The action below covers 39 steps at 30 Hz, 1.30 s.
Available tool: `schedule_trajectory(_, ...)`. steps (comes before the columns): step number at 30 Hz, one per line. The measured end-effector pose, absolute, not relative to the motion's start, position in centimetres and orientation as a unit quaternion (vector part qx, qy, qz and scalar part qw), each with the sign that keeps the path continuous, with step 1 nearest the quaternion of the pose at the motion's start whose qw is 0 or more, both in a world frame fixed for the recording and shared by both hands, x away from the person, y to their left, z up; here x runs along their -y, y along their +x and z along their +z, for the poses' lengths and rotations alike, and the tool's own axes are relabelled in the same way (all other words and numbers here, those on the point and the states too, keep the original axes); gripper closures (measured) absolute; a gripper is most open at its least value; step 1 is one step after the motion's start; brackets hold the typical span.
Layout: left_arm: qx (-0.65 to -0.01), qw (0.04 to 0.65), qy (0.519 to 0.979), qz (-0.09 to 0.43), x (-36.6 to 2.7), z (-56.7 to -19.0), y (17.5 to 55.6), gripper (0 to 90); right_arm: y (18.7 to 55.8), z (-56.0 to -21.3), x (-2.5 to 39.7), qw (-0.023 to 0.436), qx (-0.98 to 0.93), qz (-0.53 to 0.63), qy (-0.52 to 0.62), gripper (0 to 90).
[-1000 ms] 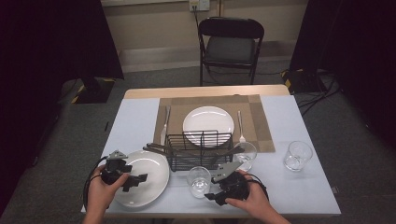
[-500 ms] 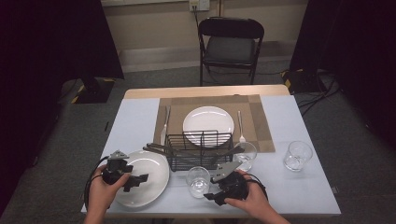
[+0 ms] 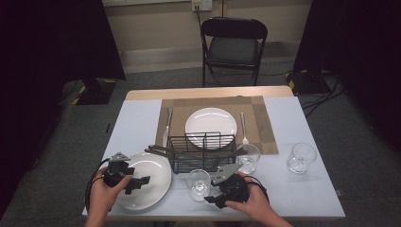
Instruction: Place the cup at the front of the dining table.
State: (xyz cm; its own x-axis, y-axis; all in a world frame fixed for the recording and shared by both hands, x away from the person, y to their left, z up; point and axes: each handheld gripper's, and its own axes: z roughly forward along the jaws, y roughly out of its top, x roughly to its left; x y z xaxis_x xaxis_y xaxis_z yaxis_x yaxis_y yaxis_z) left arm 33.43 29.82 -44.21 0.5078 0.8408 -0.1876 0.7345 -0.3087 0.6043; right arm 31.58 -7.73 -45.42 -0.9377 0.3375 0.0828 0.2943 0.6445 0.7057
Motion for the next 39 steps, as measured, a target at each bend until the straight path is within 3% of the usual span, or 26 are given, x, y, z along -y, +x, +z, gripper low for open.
schedule_trajectory(39,-0.493,0.333,0.799,0.083,-30.0,-44.0,33.3,18.8,31.5,-45.6,6.2,0.025,-0.907,0.384,0.168,41.2)
